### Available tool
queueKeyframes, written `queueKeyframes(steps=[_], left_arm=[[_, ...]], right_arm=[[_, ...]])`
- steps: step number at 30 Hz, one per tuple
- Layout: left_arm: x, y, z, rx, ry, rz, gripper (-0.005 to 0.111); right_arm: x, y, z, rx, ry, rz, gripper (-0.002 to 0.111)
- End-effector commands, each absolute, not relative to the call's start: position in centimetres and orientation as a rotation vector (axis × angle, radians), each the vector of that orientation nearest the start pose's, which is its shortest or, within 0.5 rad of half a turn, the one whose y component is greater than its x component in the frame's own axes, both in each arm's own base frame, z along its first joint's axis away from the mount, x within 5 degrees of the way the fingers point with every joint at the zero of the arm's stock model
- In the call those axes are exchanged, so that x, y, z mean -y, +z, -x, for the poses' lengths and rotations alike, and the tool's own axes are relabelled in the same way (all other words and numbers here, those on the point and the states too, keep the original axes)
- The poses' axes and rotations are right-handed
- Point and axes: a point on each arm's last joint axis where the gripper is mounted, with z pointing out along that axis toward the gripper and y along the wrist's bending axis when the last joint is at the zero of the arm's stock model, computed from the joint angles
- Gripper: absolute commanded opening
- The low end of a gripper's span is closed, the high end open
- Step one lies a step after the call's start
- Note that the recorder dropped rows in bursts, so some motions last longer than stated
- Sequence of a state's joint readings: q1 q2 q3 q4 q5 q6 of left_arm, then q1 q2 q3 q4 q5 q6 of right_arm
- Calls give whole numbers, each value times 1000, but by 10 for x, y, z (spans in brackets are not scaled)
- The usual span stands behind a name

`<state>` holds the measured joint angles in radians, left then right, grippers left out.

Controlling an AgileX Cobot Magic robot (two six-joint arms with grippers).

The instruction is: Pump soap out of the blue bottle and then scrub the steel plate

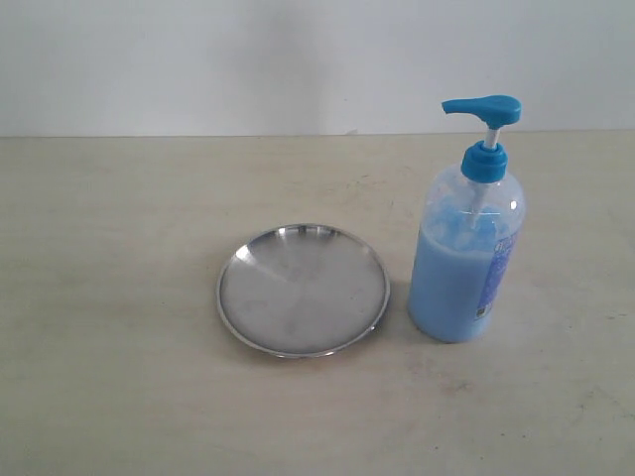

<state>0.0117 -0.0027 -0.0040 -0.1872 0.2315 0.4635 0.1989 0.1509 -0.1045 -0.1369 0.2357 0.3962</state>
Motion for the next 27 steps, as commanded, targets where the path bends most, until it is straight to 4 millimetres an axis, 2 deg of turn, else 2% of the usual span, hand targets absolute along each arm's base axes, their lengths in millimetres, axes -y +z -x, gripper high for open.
queueKeyframes(steps=[1, 5, 15, 19, 27], left_arm=[[3, 193, -56, -1690, 182, -268, 4], [3, 193, -56, -1690, 182, -268, 4], [3, 192, -56, -1694, 181, -269, 4], [3, 192, -56, -1694, 181, -269, 4], [3, 192, -56, -1694, 181, -269, 4]], right_arm=[[-11, 195, -66, -1792, 324, -83, 1], [-11, 185, -65, -1857, 340, -121, 1], [-13, 185, -65, -1852, 403, -173, 1], [-13, 185, -65, -1847, 506, -302, 1], [-13, 185, -65, -1847, 506, -302, 1]])
